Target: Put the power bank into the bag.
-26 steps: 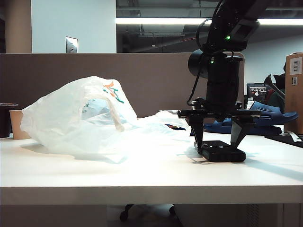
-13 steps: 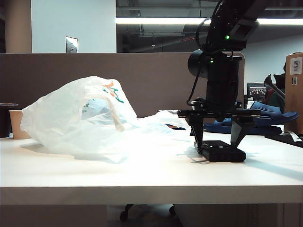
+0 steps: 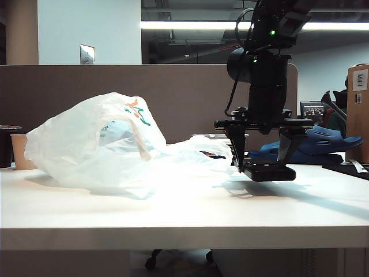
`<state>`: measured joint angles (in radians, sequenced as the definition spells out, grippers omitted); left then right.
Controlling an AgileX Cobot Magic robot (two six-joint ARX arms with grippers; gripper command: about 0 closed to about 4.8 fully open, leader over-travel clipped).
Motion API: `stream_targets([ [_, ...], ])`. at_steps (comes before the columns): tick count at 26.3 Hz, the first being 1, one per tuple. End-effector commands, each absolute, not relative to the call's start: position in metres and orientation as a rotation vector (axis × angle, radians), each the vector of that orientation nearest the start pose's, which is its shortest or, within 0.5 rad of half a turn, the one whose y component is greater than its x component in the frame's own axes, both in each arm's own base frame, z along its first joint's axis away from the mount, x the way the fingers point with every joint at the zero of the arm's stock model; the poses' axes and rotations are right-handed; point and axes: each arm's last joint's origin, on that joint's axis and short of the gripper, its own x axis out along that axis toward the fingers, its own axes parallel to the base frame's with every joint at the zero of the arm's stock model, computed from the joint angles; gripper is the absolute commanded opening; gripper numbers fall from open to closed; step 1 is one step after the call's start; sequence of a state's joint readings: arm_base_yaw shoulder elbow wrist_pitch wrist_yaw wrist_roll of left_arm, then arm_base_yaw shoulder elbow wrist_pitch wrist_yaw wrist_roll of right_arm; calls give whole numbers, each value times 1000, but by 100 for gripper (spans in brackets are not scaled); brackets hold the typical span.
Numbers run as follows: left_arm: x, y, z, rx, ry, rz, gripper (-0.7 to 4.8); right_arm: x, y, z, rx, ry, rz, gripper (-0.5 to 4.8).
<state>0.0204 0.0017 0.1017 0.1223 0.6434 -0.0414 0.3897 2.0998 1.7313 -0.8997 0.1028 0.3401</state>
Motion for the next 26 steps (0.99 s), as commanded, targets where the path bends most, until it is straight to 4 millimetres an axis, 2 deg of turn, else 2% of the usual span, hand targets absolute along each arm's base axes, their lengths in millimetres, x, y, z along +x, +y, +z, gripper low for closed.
stream_targets([
  [1,81,-16,216,44,-232,-622,219,400,162,215,-17,1234,40,291],
  [3,80,-16,218,46,-237,-622,249,399,161,216,-18,1237,39,291],
  [7,80,-16,225,53,-238,-621,248,398,161,219,-21,1235,43,291],
  [13,87,-16,249,61,-248,-621,249,395,160,227,-29,1216,62,290],
  [17,99,-16,271,102,-227,-649,252,395,160,232,-30,1205,68,291],
  [20,123,-17,295,138,-181,-687,289,394,159,237,-21,1191,80,291],
  [21,138,-17,303,139,-146,-718,313,394,160,239,-13,1186,90,291],
  [23,164,-21,313,154,-107,-772,316,393,160,240,-5,1182,100,291],
  [26,189,-31,321,180,-84,-816,316,394,160,240,-4,1180,102,291],
])
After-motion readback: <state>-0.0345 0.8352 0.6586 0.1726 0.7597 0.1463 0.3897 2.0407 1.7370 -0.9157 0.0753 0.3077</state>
